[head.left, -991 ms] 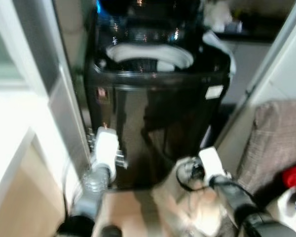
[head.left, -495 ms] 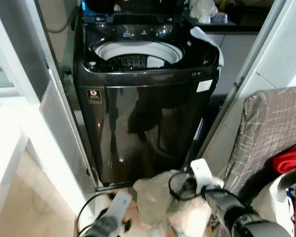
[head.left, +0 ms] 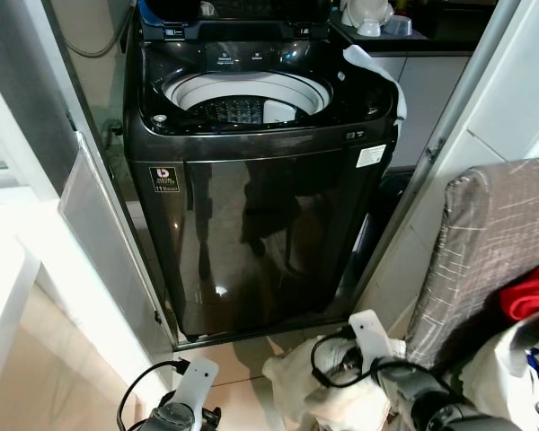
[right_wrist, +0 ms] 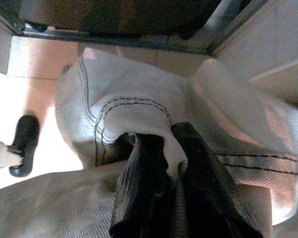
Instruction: Clothes washing
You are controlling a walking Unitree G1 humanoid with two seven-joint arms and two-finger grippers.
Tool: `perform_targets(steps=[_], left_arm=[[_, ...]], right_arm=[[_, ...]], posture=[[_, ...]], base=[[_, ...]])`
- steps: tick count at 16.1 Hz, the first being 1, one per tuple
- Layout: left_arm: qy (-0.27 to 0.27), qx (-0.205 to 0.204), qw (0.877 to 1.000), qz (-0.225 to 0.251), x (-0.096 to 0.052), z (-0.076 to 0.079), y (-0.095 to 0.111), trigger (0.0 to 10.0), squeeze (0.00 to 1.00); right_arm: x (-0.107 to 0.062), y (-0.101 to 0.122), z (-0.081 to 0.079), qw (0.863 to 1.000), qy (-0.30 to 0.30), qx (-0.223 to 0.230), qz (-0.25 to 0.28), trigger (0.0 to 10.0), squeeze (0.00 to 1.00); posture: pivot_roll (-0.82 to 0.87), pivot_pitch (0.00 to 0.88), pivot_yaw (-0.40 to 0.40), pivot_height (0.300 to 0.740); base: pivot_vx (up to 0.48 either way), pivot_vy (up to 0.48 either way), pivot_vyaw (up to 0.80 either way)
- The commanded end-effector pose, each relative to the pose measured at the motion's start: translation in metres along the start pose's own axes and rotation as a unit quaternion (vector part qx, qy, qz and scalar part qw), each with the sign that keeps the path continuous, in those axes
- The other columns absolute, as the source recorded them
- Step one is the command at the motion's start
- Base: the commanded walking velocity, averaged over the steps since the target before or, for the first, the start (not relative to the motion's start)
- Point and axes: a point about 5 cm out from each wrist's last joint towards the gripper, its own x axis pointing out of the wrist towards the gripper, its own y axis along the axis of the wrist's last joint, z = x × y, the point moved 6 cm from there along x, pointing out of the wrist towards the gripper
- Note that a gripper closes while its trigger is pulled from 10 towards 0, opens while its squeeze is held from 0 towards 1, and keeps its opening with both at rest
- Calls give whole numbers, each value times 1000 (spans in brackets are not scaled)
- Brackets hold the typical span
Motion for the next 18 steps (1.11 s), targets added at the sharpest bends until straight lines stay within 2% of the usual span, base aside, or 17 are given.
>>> perform_targets(steps=[1, 2, 3, 5, 7, 9, 12, 14, 15, 18], left_arm=[[-15, -4, 1000, -6, 0, 7, -2, 10000, 0], [-26, -5, 1000, -6, 1, 12, 0, 10000, 0], [-27, -22, 999, 0, 1, 13, 5, 10000, 0], [-23, -49, 998, 9, 1, 11, 14, 10000, 0], [-32, -54, 998, 23, 1, 14, 22, 10000, 0], [-19, -61, 997, 32, 1, 10, 30, 10000, 0], [-14, -55, 998, 30, 1, 9, 29, 10000, 0], [-13, -46, 998, 29, 1, 5, 30, 10000, 0], [-13, -44, 999, 30, 1, 2, 32, 10000, 0], [-11, -37, 999, 32, 0, 0, 36, 10000, 0]], right_arm=[[0, -4, 0, 1000, 1, 11, -8, 10000, 51], [0, -10, -6, 999, 15, 23, -17, 10000, 51], [0, -11, -10, 999, 23, 34, -20, 10000, 39], [0, -11, -10, 999, 22, 39, -19, 10000, 27], [1, -7, -14, 999, 28, 28, -15, 10000, 4], [1, -4, -15, 999, 31, 4, -9, 10000, 0], [1, -3, -16, 999, 37, -3, -7, 10000, 0], [1, 0, -16, 999, 42, -26, 0, 10000, 31], [1, 0, -15, 999, 40, -29, -1, 10000, 122], [1, 0, -17, 998, 46, -37, 0, 10000, 184]], posture=[[12, 0, -38, 740], [17, 0, -40, 740], [24, 0, -43, 740], [28, 0, -41, 740], [27, 0, -42, 740], [28, 0, -43, 740], [29, 0, -46, 740], [31, 0, -50, 740], [35, 0, -53, 740], [37, 0, -56, 740]], base=[[0, 0, 0], [0, 0, 0], [0, 0, 0], [0, 0, 0], [0, 0, 0], [0, 0, 0], [0, 0, 0], [0, 0, 569], [0, 0, 469], [0, 0, 467]])
